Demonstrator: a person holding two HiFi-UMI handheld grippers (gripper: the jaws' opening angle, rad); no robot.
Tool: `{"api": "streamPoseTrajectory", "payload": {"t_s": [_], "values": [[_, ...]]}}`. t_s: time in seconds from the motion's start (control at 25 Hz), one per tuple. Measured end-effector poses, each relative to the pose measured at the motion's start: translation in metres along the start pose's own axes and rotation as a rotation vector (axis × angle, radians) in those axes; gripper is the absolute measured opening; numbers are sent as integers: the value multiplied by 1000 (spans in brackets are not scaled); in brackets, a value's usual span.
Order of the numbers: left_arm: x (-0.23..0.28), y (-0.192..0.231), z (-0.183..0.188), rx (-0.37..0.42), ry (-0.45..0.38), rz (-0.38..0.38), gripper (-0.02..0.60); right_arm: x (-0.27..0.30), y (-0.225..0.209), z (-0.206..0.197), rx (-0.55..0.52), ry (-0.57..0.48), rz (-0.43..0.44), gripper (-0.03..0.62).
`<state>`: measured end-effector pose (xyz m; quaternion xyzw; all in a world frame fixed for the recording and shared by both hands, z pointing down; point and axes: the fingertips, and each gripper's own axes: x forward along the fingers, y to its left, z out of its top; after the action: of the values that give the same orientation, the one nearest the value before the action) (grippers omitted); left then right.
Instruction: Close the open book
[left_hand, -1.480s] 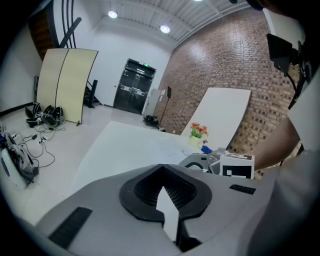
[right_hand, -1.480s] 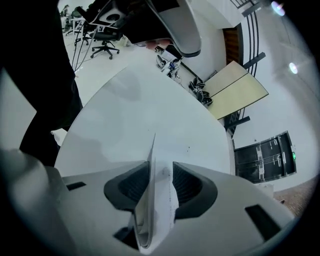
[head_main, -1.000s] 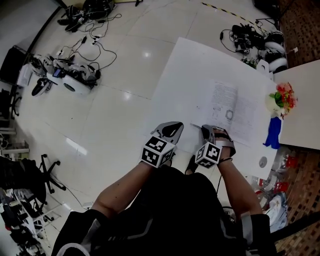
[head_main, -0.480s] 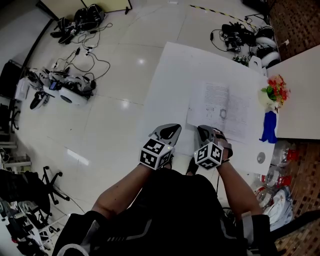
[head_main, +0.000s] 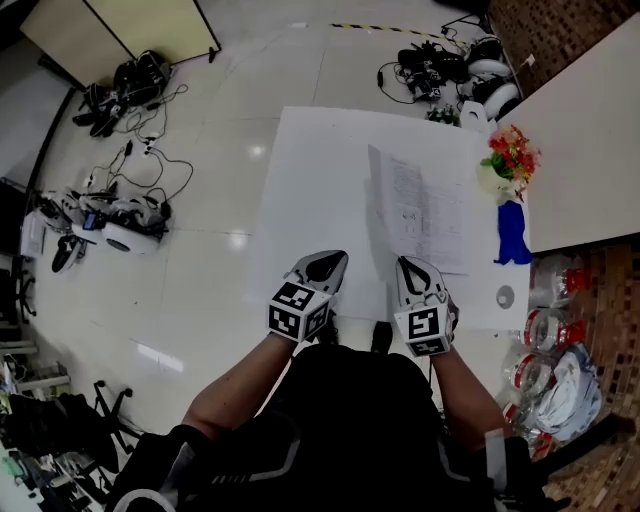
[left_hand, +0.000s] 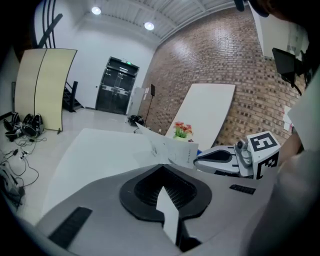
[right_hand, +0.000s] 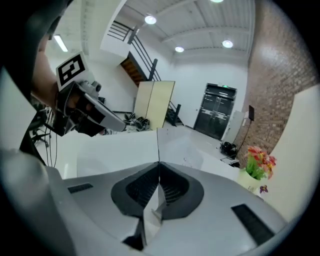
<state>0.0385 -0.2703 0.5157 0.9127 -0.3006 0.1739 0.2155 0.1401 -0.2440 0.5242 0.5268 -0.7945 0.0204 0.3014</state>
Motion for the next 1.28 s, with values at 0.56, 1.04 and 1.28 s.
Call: {"api": "streamPoseTrajectory", "payload": {"t_s": [0.56, 1.04, 1.28], "values": [[57, -74, 7, 94, 91, -129, -5, -49, -92, -110, 553, -12, -241, 6], [90, -90, -6, 75, 156, -140, -5, -39, -108, -181, 1112, 11, -135, 9], [90, -92, 0, 54, 135, -145, -5, -63, -124, -193, 1115, 42, -180, 9]]}}
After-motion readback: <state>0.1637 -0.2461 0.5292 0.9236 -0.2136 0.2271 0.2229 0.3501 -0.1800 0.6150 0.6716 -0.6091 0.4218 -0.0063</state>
